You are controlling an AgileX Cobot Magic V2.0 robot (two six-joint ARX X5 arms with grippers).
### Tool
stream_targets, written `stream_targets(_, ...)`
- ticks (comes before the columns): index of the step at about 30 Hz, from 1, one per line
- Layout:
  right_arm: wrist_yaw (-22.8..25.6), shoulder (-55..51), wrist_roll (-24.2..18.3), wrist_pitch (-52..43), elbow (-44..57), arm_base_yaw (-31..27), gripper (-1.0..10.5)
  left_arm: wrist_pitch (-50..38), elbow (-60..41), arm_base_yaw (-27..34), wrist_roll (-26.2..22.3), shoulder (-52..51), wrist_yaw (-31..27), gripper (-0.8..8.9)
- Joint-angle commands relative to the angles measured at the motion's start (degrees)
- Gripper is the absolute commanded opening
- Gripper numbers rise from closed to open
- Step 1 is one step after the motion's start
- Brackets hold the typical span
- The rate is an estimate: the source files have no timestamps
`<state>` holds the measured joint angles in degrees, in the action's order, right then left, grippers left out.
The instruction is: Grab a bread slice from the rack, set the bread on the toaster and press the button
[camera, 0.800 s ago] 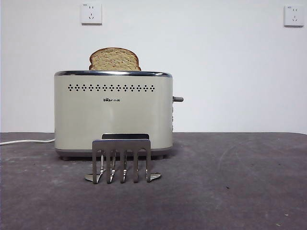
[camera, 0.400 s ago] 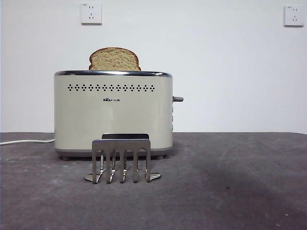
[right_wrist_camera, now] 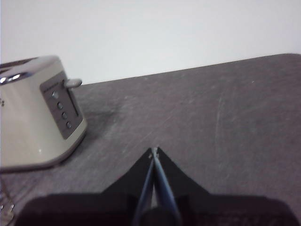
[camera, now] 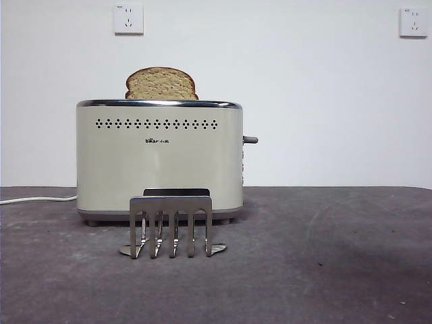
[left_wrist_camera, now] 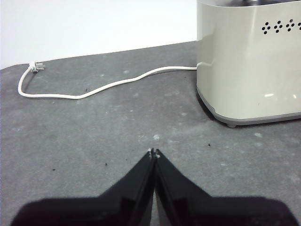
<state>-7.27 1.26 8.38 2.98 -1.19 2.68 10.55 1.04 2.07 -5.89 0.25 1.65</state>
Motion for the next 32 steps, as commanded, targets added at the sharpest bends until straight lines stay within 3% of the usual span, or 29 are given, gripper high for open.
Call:
stream_targets(1,0.13,-1.18,0.11,1.27,0.92,0.2,0.0,-0.15,-0.83,-0.11,0.55,-0.13,-0.09,-0.04)
stream_targets(8,0.26,-1.2,-0.87,6.91,0.9,0.17,0.0,-0.17,-0.83,-0.11,0.55,-0.13,-0.09,-0.04)
stream_targets(32,0.17,-1.2,0.31,6.64,0.9,0.15,0.0,-0.2,-0.83,-0.11,0.55,-0.13,-0.09,-0.04)
